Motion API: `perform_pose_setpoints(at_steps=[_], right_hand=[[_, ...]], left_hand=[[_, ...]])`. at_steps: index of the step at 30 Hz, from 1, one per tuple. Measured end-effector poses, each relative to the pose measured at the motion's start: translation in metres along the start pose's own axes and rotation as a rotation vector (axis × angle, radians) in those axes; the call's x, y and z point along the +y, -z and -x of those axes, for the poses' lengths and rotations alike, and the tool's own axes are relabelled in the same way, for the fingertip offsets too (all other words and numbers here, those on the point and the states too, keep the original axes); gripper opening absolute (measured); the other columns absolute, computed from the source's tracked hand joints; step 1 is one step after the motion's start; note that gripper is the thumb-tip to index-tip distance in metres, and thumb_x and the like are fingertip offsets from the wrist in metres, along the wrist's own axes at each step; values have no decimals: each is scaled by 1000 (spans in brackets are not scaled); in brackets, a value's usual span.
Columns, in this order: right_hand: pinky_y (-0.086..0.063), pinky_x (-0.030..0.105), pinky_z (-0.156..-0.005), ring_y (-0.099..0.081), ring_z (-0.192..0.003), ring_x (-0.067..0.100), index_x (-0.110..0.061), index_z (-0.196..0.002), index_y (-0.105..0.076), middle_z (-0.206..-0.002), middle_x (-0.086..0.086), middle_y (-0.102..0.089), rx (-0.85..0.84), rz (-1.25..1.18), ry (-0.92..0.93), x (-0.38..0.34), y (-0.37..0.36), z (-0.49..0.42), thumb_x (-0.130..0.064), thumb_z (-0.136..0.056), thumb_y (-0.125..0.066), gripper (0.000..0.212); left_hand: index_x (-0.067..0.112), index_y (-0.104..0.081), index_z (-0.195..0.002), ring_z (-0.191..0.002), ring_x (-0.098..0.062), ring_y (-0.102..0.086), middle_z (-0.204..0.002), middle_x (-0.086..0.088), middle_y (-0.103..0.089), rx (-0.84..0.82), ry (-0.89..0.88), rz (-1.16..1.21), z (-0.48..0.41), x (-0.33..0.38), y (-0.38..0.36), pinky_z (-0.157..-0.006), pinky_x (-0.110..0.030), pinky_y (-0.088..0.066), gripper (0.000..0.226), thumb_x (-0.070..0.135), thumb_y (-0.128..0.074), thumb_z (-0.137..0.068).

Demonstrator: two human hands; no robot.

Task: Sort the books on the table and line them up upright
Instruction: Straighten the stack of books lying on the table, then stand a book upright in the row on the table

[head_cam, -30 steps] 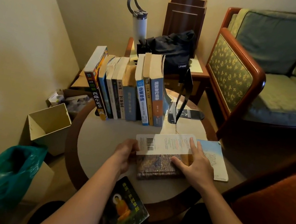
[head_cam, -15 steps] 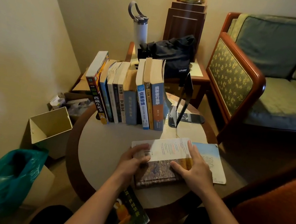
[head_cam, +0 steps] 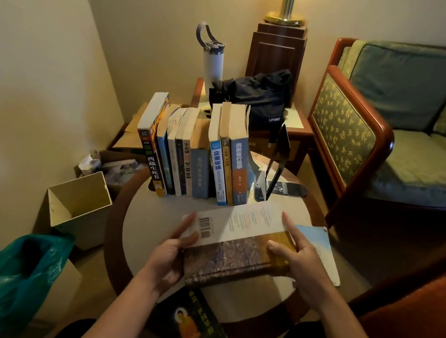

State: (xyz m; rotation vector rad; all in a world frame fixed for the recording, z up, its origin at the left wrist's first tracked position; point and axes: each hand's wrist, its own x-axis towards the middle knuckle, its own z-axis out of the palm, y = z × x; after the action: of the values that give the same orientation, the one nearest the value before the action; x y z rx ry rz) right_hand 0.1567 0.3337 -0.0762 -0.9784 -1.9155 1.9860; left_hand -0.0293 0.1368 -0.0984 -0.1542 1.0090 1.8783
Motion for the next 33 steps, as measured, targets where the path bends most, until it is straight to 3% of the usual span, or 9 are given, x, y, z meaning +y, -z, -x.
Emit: perform_pose_setpoints(at_steps=[5, 9, 13, 16, 21, 24, 28, 31, 33], right_hand=[[-60, 27, -61, -62, -98, 24, -50, -146, -40, -129, -2, -38, 57, 75, 108, -41, -24, -10, -17, -99, -59, 60], [-64, 41, -72, -58, -120, 26, -54, -145, -40, -134, -1, -52, 64, 268, 235, -65, -35, -19, -17, -99, -60, 62], [-53, 23, -65, -52, -118, 22, -50, -150, -34, -137, 2, -51, 227, 734, 443, -80, -47, -20, -25, -99, -60, 62], [-44, 17, -63, -54, -110, 21, -47, -153, -29, -143, 4, -46, 187, 930, 541, -84, -57, -14, -35, -100, -57, 62], [-58, 28, -75, -59, -112, 27, -49, -156, -10, -151, 13, -41, 37, 1010, 510, -99, -81, -10, -35, -100, -53, 72], [-59, 29, -74, -60, -101, 21, -47, -156, -13, -135, 14, -50, 81, 985, 527, -94, -88, -7, -33, -103, -48, 65], [-56, 26, -68, -55, -95, 19, -47, -156, -13, -119, 8, -48, 163, 868, 468, -86, -73, 1, -30, -103, -50, 67], [-54, 25, -66, -54, -90, 16, -45, -155, -18, -112, 5, -49, 233, 797, 419, -87, -59, 7, -29, -102, -52, 65], [-56, 28, -65, -54, -84, 16, -42, -155, -23, -107, 4, -49, 294, 788, 415, -88, -50, 10, -28, -102, -51, 62]], left_hand=[[32, -57, -136, -100, -31, -71, -133, -13, -57, 65, -20, -259, 3, 11, -13, -68, -36, -60, 49, 8, -63, -93], [27, -52, -142, -101, -9, -56, -142, -3, -50, 47, -110, -676, 5, 13, -29, -67, -17, -47, 48, 18, -63, -96], [31, -48, -145, -120, -15, -49, -143, 4, -45, -82, -122, -788, 6, 16, -46, -70, -18, -51, 48, 13, -55, -100], [33, -40, -150, -115, -13, -54, -149, 2, -45, -131, -81, -749, 5, 11, -48, -75, -28, -57, 54, 19, -57, -101], [34, -43, -148, -125, -18, -53, -142, 1, -56, -105, -75, -680, 10, 7, -39, -84, -40, -58, 50, 21, -53, -101], [32, -38, -150, -131, -18, -50, -146, 3, -51, -90, -121, -755, 14, 11, -34, -89, -36, -53, 54, 28, -57, -100], [24, -35, -152, -133, -16, -48, -154, -1, -44, 13, -304, -1008, 8, 20, -28, -106, -36, -46, 54, 29, -54, -102], [26, -32, -153, -122, -3, -51, -149, 10, -44, 73, -561, -1291, 5, 33, -37, -102, -23, -45, 57, 29, -54, -101], [28, -30, -154, -137, -8, -40, -154, 8, -40, 55, -750, -1472, -2, 44, -50, -112, -33, -39, 59, 29, -54, -101]])
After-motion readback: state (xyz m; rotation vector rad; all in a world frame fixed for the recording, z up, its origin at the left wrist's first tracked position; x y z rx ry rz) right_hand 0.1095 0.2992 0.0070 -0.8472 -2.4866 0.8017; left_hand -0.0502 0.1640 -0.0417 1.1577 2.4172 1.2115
